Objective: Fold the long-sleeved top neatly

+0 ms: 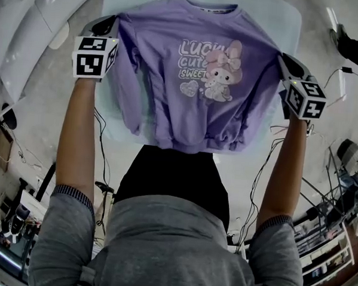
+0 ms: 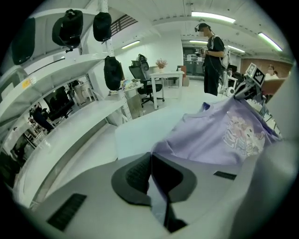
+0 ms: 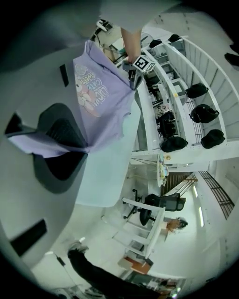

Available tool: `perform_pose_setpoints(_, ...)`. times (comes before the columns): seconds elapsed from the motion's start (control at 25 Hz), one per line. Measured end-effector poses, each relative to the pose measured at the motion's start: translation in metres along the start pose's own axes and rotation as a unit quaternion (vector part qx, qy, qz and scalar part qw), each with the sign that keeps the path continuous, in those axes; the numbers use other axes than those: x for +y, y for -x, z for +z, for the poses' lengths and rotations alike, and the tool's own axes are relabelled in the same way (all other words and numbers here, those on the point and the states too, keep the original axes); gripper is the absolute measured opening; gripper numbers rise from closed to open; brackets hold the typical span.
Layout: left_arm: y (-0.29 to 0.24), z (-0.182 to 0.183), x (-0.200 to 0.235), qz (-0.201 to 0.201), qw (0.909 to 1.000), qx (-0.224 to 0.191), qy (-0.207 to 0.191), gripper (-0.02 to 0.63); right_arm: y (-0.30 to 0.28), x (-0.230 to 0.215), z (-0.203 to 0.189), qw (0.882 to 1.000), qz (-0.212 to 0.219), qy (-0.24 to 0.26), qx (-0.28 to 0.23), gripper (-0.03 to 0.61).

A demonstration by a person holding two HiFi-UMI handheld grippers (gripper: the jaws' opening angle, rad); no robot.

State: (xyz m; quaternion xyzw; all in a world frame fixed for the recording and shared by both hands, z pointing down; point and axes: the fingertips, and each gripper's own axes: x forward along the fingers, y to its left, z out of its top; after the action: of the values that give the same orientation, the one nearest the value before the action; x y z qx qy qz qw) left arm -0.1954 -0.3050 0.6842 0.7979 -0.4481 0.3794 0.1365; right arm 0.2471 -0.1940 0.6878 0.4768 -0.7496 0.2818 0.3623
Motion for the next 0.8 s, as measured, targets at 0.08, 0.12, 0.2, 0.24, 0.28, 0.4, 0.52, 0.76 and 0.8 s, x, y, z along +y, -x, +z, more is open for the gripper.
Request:
perform_pose_setpoints(0.08, -0.005, 0.009, 0.003, 0.007, 0.9998, 0.001, -0.018, 0.020, 0.004, 0.001, 0.000, 0.999, 0.033, -0.015, 0.000, 0.049)
perform_pose_setpoints(0.12, -0.008, 0.012, 0.004, 0.010, 0.9996, 0.002, -0.025, 0.020, 0.005, 0.001, -0.001, 0.999, 0.047, -0.022, -0.001, 0.057)
perform_pose_setpoints(0.2, -0.016, 0.017, 0.004, 0.015, 0.9994, 0.004, -0.031, 0.020, 0.006, 0.004, -0.003, 0.997, 0.075, -0.031, -0.003, 0.071)
perform_pose_setpoints(0.24, -0.020, 0.018, 0.005, 0.018, 0.9993, 0.007, -0.033, 0.021, 0.006, 0.006, -0.003, 0.996, 0.086, -0.035, -0.005, 0.092)
perform_pose_setpoints(0.28, -0.024, 0.018, 0.005, 0.021, 0.9991, 0.010, -0.035, 0.020, 0.006, 0.007, -0.003, 0.995, 0.093, -0.039, -0.010, 0.112)
perform_pose_setpoints(0.4, -0.034, 0.015, 0.005, 0.018, 0.9990, 0.024, -0.032, 0.022, 0.006, -0.003, 0.000, 0.994, 0.089, -0.054, -0.024, 0.171)
perform_pose_setpoints(0.52, -0.035, 0.014, -0.004, -0.013, 0.9996, 0.024, 0.000, 0.151, 0.003, -0.020, 0.000, 0.995, 0.077, -0.066, -0.023, 0.206)
perform_pose_setpoints(0.76, -0.002, 0.024, -0.028, -0.026, 0.9996, -0.002, 0.014, 0.246, 0.012, -0.029, 0.013, 0.988, 0.095, -0.107, -0.050, 0.227)
perform_pose_setpoints(0.8, 0.003, 0.026, -0.035, -0.030, 0.9995, -0.006, 0.011, 0.247, 0.016, -0.030, 0.013, 0.986, 0.104, -0.116, -0.058, 0.227)
